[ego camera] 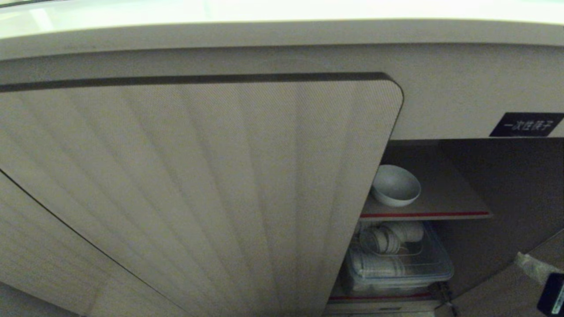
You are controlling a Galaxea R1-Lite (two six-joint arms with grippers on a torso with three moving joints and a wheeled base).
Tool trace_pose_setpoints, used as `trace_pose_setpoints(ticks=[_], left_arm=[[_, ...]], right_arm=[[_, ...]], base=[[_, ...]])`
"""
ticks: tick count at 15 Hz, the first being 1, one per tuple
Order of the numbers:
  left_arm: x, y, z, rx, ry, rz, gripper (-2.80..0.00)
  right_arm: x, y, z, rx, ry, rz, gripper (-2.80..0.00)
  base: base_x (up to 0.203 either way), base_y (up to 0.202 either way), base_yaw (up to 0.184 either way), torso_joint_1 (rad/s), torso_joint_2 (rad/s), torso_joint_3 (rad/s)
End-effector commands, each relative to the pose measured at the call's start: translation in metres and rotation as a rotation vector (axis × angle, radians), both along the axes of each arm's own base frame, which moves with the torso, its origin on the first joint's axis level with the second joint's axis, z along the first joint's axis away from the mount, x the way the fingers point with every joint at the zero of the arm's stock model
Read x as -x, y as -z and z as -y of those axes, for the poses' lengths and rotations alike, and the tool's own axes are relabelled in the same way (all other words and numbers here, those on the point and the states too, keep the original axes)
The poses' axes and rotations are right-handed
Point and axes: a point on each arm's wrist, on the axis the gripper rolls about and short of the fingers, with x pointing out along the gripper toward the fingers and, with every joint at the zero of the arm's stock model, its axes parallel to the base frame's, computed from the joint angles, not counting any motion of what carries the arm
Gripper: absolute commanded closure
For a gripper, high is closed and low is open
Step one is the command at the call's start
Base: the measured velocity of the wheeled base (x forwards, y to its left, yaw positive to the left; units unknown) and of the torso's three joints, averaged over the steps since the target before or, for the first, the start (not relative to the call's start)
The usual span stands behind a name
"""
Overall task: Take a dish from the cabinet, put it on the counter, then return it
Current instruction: Close the cabinet door
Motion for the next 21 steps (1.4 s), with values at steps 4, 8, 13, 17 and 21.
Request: trace_pose_setpoints(ticks=[4, 8, 13, 17, 21], left_arm=[[0.000, 0.000, 0.000, 0.001, 0.000, 0.001, 0.00], [0.000, 0.000, 0.000, 0.001, 0.000, 0.002, 0.00], [0.000, 0.000, 0.000, 0.001, 0.000, 0.002, 0.00], [0.000, 0.000, 0.000, 0.001, 0.000, 0.001, 0.00], [0.000, 0.000, 0.000, 0.001, 0.000, 0.001, 0.00]], right_arm=[[0.040, 0.018, 0.005, 0.007, 0.012, 0.090, 0.00], [0.064, 0.028, 0.007, 0.051, 0.021, 0.117, 0.00], [0.089, 0.042, 0.008, 0.110, 0.014, 0.155, 0.00], [0.106, 0.055, 0.008, 0.165, 0.011, 0.189, 0.00], [0.116, 0.060, 0.008, 0.165, 0.010, 0.271, 0.00]], base=[[0.000, 0.000, 0.000, 0.000, 0.00, 0.000], [0.000, 0.000, 0.000, 0.000, 0.00, 0.000], [0.000, 0.000, 0.000, 0.000, 0.00, 0.000], [0.000, 0.000, 0.000, 0.000, 0.00, 0.000], [0.000, 0.000, 0.000, 0.000, 0.00, 0.000]])
